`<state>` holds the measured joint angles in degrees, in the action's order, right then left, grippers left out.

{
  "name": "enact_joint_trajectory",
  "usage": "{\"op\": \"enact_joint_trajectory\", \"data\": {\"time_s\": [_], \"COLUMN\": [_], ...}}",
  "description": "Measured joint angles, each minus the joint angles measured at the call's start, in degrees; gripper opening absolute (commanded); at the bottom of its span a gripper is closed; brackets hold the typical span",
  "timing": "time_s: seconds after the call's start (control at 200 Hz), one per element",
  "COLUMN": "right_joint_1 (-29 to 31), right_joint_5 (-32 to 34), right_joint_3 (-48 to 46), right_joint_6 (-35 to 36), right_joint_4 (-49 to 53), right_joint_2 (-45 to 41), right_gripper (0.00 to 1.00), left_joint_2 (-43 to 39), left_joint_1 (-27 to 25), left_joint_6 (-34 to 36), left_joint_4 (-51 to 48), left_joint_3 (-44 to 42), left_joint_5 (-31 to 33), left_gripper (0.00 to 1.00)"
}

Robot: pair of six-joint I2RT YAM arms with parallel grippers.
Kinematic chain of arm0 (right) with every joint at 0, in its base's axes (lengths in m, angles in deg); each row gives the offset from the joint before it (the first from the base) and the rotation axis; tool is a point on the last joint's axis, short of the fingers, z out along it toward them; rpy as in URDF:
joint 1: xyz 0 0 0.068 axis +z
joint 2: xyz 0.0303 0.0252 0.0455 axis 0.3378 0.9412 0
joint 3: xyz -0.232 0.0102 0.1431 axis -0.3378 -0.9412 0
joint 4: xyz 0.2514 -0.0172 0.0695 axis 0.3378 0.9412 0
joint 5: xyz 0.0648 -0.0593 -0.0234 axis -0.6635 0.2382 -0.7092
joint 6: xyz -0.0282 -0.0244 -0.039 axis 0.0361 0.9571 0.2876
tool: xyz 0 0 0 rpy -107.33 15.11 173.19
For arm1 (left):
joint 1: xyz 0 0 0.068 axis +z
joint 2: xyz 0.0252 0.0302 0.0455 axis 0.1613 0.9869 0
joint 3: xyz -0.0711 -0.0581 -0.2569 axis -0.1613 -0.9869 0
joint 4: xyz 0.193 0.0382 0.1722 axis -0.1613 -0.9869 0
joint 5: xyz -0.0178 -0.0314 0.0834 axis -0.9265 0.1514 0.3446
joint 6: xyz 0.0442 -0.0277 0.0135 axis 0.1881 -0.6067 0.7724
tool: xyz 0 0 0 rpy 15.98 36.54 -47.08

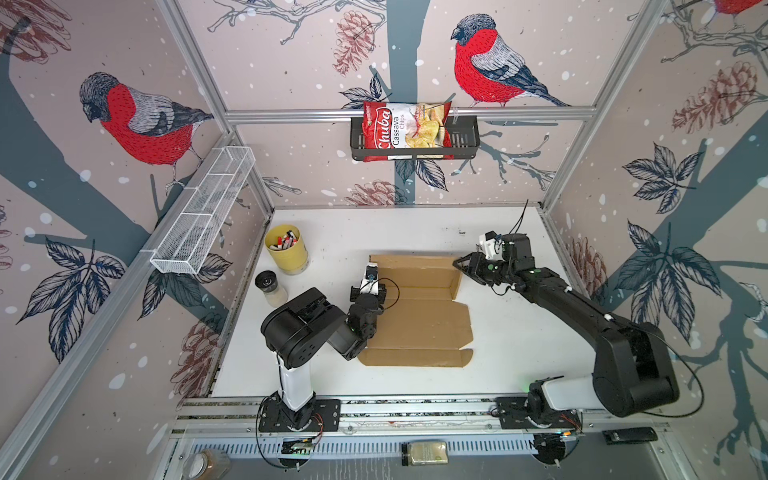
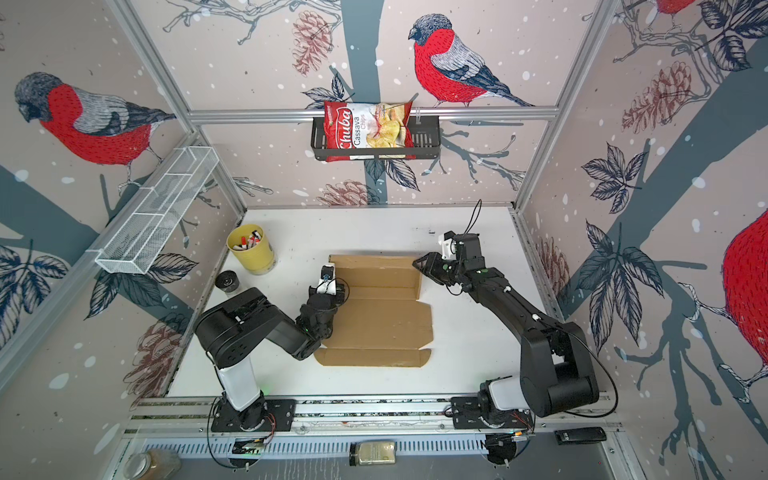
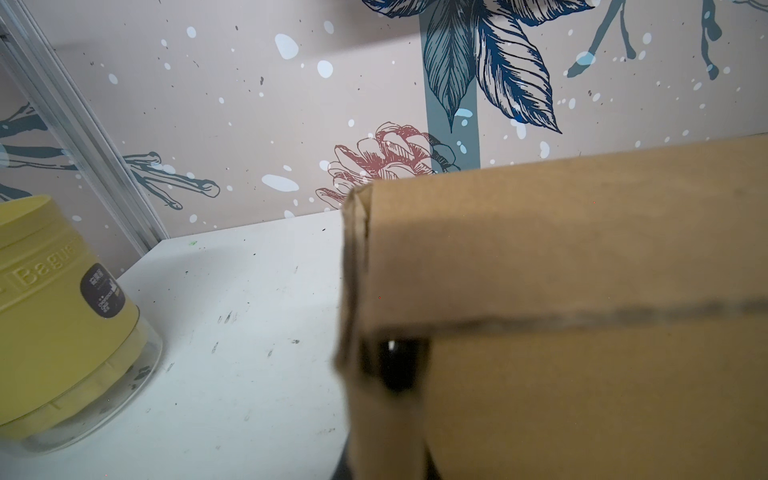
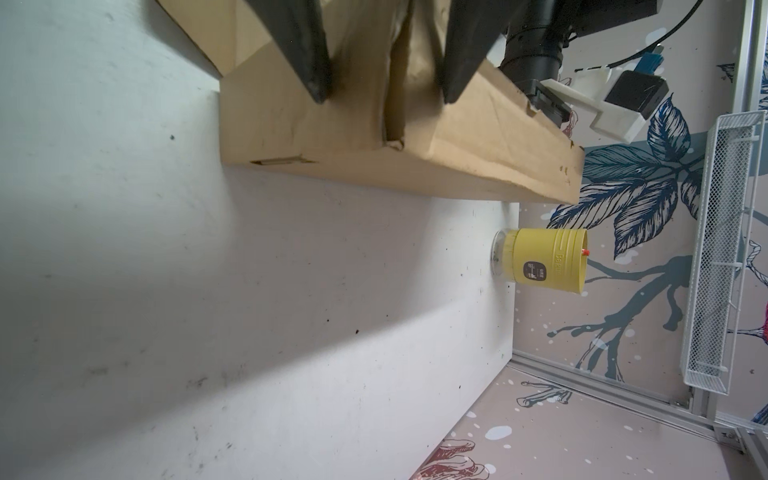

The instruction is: Fold the paper box

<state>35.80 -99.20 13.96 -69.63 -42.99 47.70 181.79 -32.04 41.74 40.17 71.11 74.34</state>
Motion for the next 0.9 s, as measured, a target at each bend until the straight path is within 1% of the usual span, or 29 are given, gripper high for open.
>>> {"op": "enact_joint_trajectory", "data": {"time_s": [0.075, 0.155, 0.265, 0.39, 0.51, 0.58, 0.695, 0.806, 0.901], "right_joint_1": [0.0, 0.0, -0.5, -2.6, -4.8, -5.6, -6.1, -6.1, -6.5], "right_joint_5": [-0.2, -0.3, -0.3, -0.3, 0.1, 0.9, 2.8, 3.8, 5.0], "right_joint_3": [-0.3, -0.3, -0.2, 0.6, 0.8, 0.7, -0.5, -1.6, -2.2], "right_joint_6": [0.0, 0.0, 0.3, 1.7, 3.4, 4.8, 6.4, 7.7, 8.3], "right_joint_4": [-1.0, -1.0, 0.4, 1.7, 2.9, 3.9, 4.3, 5.4, 5.7], "right_joint_2": [0.2, 0.0, -1.4, -3.8, -6.2, -7.5, -8.9, -9.9, -10.3], "right_gripper": [0.44, 0.52, 0.6, 0.64, 0.65, 0.65, 0.65, 0.65, 0.65], "left_joint_2": [0.0, 0.0, 0.0, -1.2, -2.8, -4.2, -6.8, -8.9, -9.3], "left_joint_1": [0.0, 0.0, 0.0, 0.0, 0.0, 0.3, 2.1, 4.3, 6.2], "left_joint_6": [0.0, 0.0, -0.2, -1.2, -2.6, -4.2, -7.9, -11.1, -12.9], "left_joint_4": [0.0, -0.1, -0.5, -2.7, -7.1, -10.9, -19.6, -29.6, -39.7], "left_joint_3": [0.0, 0.0, 0.3, 0.6, 1.4, 2.2, 5.0, 9.2, 14.7], "left_joint_5": [0.3, 0.5, 0.6, 0.6, 0.5, 0.2, -2.9, -7.0, -11.7], "left_gripper": [0.0, 0.0, 0.0, 0.0, 0.0, 0.0, 0.0, 0.0, 0.0]}}
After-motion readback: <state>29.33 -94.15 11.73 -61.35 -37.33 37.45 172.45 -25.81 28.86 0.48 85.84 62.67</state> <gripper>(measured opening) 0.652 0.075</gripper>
